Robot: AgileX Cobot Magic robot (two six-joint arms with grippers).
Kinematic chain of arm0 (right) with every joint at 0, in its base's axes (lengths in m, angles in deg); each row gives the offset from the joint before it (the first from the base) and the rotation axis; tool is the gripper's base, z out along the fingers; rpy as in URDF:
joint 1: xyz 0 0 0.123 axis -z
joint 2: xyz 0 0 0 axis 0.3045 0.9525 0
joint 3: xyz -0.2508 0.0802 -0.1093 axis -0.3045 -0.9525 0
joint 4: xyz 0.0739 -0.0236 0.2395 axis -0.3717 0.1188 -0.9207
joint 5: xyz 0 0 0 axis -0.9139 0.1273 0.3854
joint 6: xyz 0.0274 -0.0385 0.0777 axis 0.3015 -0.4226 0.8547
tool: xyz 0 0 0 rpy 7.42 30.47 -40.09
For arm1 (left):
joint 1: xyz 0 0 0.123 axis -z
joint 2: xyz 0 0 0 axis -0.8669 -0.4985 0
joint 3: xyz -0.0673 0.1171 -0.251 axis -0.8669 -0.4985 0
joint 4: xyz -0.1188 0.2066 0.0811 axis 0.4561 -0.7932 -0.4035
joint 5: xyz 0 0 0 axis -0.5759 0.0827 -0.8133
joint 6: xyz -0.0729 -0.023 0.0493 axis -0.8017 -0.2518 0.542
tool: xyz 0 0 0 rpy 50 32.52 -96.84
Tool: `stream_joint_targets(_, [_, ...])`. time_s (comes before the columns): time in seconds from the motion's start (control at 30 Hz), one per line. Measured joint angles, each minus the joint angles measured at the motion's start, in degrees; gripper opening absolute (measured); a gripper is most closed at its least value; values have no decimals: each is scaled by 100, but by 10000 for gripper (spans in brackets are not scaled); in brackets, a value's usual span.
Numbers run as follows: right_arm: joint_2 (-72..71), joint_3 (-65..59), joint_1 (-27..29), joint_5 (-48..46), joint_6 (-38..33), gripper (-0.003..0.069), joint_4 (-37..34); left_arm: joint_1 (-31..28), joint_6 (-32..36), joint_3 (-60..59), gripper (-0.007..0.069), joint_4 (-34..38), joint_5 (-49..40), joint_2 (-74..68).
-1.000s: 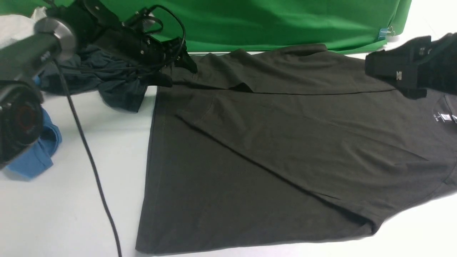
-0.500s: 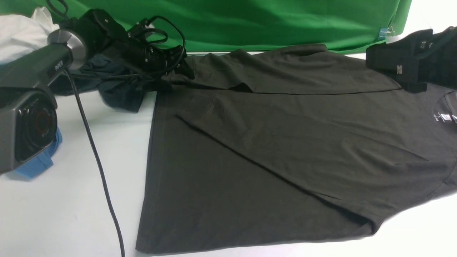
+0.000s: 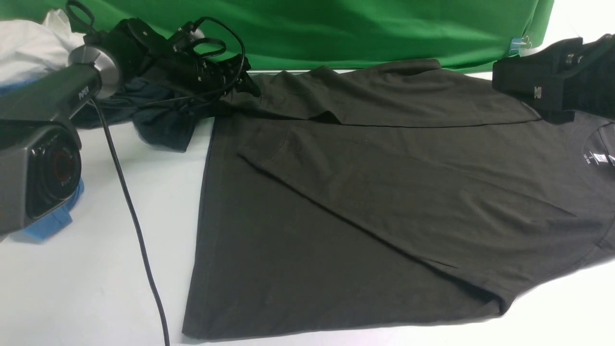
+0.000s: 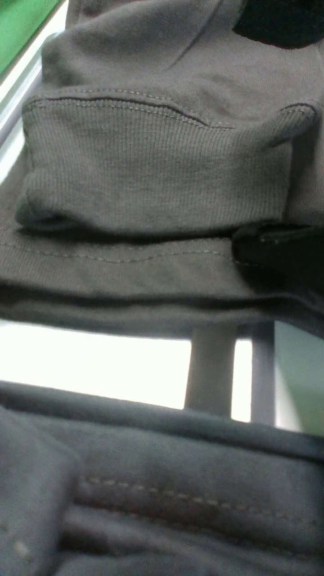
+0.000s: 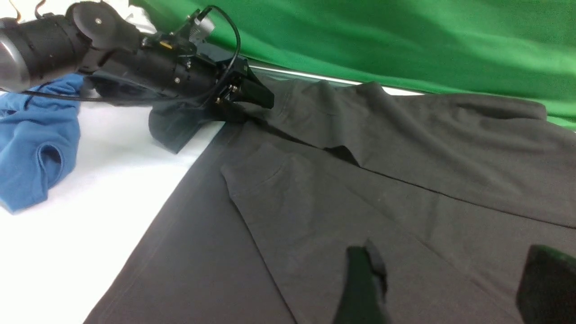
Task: Fold a long-sleeved shirt on a white desktop.
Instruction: 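Grab the top left corner of the dark shirt with the left gripper, then fold the left side of the dark shirt inward over its body with the left gripper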
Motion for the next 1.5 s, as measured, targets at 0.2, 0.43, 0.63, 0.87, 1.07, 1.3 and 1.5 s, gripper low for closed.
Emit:
stream_joint_targets(0.2, [0,0,0,0,-26,467,0,0,61,0,528,20,8,-5])
stream_joint_targets(0.43, [0,0,0,0,-35,467,0,0,70,0,301,-6,23,-12])
stream_joint_targets(0.63, [0,0,0,-11,-39,467,0,0,73,164,88,-67,-56,-12])
stream_joint_targets(0.87, [0,0,0,-62,-39,467,0,0,80,596,51,-100,-387,-12])
stream_joint_targets(1.07, [0,0,0,-69,-39,467,0,0,217,1031,51,-541,-1114,-12])
stream_joint_targets(1.3, [0,497,0,-580,-11,467,310,0,540,1138,50,-846,-1812,262])
stream_joint_targets(1.5, [0,814,0,-853,208,467,817,45,790,1138,50,-1033,-2398,779])
